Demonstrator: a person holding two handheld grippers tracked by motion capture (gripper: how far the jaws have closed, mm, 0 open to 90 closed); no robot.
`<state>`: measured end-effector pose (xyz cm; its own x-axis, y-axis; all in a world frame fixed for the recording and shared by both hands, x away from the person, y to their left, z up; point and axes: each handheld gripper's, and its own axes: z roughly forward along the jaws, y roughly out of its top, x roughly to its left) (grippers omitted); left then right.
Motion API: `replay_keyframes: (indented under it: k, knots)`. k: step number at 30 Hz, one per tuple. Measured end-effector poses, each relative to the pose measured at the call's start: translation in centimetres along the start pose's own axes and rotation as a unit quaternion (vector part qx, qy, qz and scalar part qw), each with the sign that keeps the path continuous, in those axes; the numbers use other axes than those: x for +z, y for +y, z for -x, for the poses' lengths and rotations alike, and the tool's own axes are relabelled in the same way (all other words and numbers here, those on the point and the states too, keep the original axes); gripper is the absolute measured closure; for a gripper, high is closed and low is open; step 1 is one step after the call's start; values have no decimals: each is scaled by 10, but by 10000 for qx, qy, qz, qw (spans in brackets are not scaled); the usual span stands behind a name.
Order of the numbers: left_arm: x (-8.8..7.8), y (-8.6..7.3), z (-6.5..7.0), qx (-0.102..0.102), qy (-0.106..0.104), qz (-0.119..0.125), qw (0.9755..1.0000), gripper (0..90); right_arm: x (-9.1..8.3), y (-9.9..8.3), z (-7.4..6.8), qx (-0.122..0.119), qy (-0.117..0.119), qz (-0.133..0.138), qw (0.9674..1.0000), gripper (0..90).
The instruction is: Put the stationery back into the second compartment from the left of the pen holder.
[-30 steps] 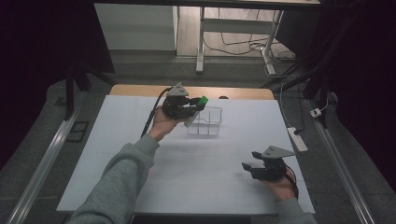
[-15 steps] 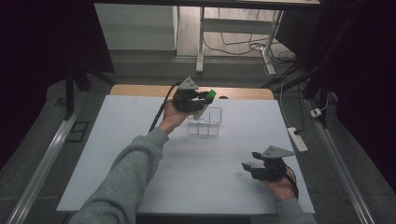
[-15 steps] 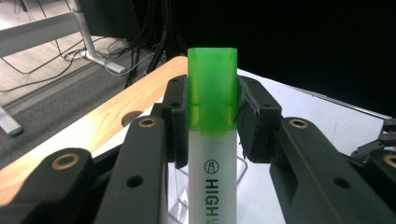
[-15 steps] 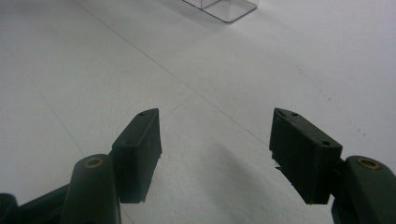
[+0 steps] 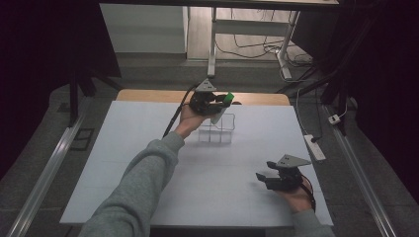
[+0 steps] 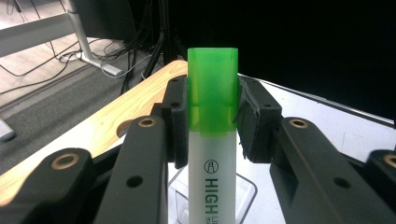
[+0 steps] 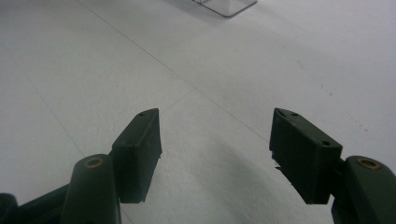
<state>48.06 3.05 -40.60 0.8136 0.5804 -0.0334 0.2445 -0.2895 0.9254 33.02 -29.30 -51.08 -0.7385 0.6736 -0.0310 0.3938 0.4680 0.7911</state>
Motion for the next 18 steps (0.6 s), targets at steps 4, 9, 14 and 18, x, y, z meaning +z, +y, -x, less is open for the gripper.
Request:
replay_keyframes:
  k: [4, 9, 14, 18]
  knots:
    - [5, 2, 0, 48, -20, 5, 10000, 665, -1, 0, 0, 24, -7, 20, 10000, 339]
    - [12, -4, -8, 17, 96, -105, 9999, 664, 0, -1, 0, 23, -9, -1, 10000, 339]
    - [13, -10, -14, -25, 96, -199, 9998, 661, 0, -1, 2, 43, 2, -28, 10000, 339]
    - [13, -11, -15, -57, 96, -246, 9996, 652, 1, -2, 2, 46, 13, -45, 10000, 337]
